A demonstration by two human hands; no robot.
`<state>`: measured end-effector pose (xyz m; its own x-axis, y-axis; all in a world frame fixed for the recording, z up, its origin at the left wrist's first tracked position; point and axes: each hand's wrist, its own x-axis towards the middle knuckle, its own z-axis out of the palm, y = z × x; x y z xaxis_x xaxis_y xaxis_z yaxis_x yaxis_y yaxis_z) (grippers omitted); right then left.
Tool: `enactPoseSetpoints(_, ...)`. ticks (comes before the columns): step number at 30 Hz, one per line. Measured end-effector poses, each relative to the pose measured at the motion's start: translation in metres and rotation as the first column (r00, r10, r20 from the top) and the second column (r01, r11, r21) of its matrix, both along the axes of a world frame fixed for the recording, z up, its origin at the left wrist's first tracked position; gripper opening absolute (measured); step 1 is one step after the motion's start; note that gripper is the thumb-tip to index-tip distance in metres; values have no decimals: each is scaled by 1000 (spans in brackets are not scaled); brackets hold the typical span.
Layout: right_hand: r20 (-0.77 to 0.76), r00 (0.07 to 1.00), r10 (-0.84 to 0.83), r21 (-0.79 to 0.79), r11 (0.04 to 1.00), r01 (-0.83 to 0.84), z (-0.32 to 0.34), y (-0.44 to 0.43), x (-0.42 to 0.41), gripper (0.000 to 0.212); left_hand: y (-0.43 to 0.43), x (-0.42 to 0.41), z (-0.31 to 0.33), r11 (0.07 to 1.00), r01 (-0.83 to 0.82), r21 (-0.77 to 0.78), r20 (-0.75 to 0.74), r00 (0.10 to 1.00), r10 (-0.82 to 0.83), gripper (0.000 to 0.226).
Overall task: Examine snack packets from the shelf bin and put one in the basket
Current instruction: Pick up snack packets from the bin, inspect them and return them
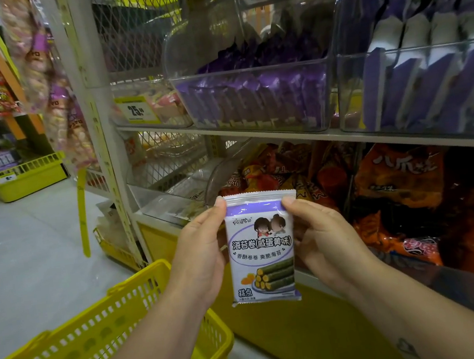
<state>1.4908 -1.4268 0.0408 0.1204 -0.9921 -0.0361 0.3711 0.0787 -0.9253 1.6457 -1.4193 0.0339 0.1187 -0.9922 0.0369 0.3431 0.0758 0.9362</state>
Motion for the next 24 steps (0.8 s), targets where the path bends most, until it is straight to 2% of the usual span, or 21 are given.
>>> enactPoseSetpoints(5, -7, 1000, 13, 2, 1000, -13, -1, -3, 0, 31, 0, 1, 0, 1000, 5, -12, -11, 1000, -5, 38)
enactPoseSetpoints(8, -69, 997, 45, -47, 998, -48, -2, -7, -2, 33, 0, 2, -1, 1000, 3, 3, -19, 1000, -3, 35)
enactPoseSetpoints(11, -221, 952, 212, -108, 965, -240, -2, -10, -10, 31, -2, 5, 2, 999, -25, 41, -110, 994, 29, 39)
enactPoseSetpoints(13, -295, 874, 385, -46, 908, -415, -3, -9, -14, 36, -2, 9, 5, 998, -18, 54, -187, 982, 28, 44)
enactPoseSetpoints(15, -295, 820, 490, 7, 860, -511, -4, -8, -15, 34, -3, 13, 6, 997, 10, 75, -219, 976, 6, 49)
enactPoseSetpoints(17, -241, 836, 493, 12, 863, -505, -4, -7, -15, 33, -2, 17, 7, 994, 70, 86, -170, 984, -55, 54)
enactPoseSetpoints(19, -205, 875, 439, -10, 893, -450, -2, -7, -15, 37, 0, 24, 9, 981, 180, 76, -17, 984, -179, 55)
enactPoseSetpoints(21, -166, 910, 380, -39, 920, -391, 1, -8, -16, 40, 2, 28, 10, 944, 316, 93, 91, 942, -324, 57)
enactPoseSetpoints(24, -87, 954, 286, -67, 954, -292, 5, -9, -17, 43, 6, 29, 8, 918, 383, 106, 129, 910, -394, 64)
